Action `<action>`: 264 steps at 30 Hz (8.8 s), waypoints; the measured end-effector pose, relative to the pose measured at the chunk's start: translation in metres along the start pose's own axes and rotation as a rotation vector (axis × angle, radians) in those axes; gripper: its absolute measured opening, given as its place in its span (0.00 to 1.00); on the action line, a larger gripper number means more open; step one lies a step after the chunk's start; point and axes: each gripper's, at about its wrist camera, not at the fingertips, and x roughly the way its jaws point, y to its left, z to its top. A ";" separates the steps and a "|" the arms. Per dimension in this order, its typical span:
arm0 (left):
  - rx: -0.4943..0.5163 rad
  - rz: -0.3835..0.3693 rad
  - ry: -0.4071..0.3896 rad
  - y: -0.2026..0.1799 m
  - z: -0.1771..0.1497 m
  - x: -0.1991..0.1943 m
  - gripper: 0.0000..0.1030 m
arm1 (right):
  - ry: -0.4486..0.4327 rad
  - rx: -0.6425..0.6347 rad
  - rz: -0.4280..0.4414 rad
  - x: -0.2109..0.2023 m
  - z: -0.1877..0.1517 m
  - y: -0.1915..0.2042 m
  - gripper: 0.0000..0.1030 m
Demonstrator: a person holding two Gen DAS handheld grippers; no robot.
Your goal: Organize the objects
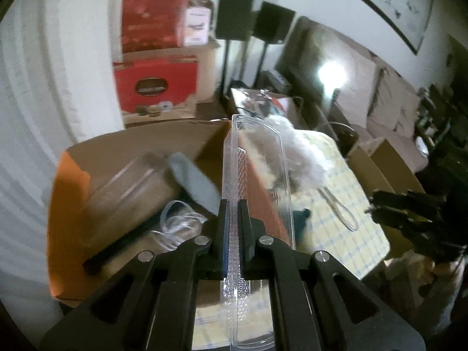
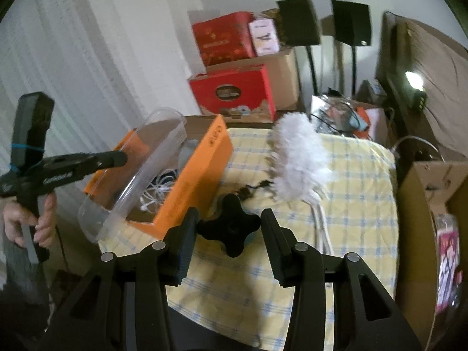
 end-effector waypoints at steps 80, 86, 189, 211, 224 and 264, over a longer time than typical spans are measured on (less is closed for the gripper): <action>-0.280 0.166 -0.002 0.124 -0.055 0.019 0.73 | 0.222 -0.168 0.013 0.170 0.021 0.137 0.44; -0.254 0.199 -0.006 0.120 -0.056 0.016 0.76 | 0.198 -0.173 -0.020 0.163 0.019 0.134 0.44; 0.094 -0.099 -0.048 -0.085 -0.062 0.035 0.99 | 0.040 0.055 -0.102 0.063 -0.036 -0.036 0.45; 0.313 -0.170 -0.051 -0.146 -0.061 0.068 0.99 | 0.049 0.069 0.064 0.005 -0.031 -0.026 0.42; 0.255 -0.219 -0.029 -0.137 -0.060 0.076 0.54 | 0.051 0.042 0.135 -0.003 -0.029 -0.007 0.42; -0.082 -0.211 -0.154 -0.028 -0.026 0.033 0.52 | 0.181 0.401 -0.026 0.142 -0.013 -0.084 0.44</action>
